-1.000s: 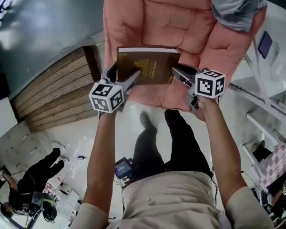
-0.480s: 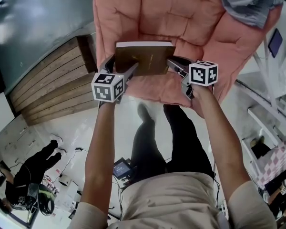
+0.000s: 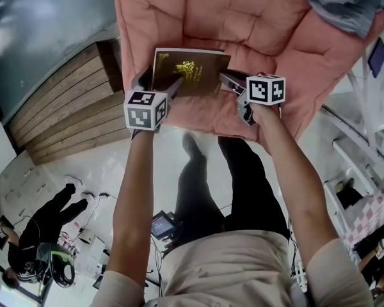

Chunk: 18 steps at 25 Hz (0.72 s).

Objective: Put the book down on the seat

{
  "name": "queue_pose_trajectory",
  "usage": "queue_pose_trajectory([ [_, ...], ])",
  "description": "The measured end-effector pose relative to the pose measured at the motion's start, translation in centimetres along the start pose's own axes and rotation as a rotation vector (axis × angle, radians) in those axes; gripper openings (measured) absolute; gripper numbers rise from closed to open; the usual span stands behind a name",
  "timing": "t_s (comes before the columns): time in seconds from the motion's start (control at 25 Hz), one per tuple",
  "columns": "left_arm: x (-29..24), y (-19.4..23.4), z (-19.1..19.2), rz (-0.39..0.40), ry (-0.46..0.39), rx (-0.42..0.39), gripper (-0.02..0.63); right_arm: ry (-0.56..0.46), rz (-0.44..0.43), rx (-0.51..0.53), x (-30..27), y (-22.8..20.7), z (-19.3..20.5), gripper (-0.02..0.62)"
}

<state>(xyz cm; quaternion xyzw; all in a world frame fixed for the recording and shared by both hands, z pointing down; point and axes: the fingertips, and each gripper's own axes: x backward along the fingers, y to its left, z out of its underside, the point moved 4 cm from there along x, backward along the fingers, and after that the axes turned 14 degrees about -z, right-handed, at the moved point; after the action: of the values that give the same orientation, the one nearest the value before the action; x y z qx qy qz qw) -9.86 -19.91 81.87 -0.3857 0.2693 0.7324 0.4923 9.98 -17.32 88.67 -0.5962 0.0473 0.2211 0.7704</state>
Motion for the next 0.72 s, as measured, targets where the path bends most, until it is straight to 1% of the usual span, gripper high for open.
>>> queue_pose_trajectory([
  [0.2, 0.2, 0.3, -0.1, 0.009, 0.009, -0.041, 0.390, 0.010, 0.005, -0.012, -0.7, -0.1, -0.4, 0.074],
  [0.36, 2.0, 0.1, -1.1, -0.005, -0.017, -0.068, 0.390, 0.016, 0.008, -0.009, 0.3, 0.5, -0.3, 0.075],
  [0.48, 2.8, 1.2, -1.8, -0.009, -0.030, -0.090, 0.390, 0.027, 0.019, -0.008, -0.2, 0.7, -0.5, 0.095],
  [0.64, 4.3, 2.2, -2.9, 0.001, -0.060, -0.109, 0.390, 0.041, 0.066, 0.010, -0.4, 1.4, -0.7, 0.139],
  [0.72, 5.7, 2.2, -3.4, 0.005, -0.075, -0.117, 0.390, 0.037, 0.101, 0.022, 0.3, 2.1, -0.8, 0.144],
])
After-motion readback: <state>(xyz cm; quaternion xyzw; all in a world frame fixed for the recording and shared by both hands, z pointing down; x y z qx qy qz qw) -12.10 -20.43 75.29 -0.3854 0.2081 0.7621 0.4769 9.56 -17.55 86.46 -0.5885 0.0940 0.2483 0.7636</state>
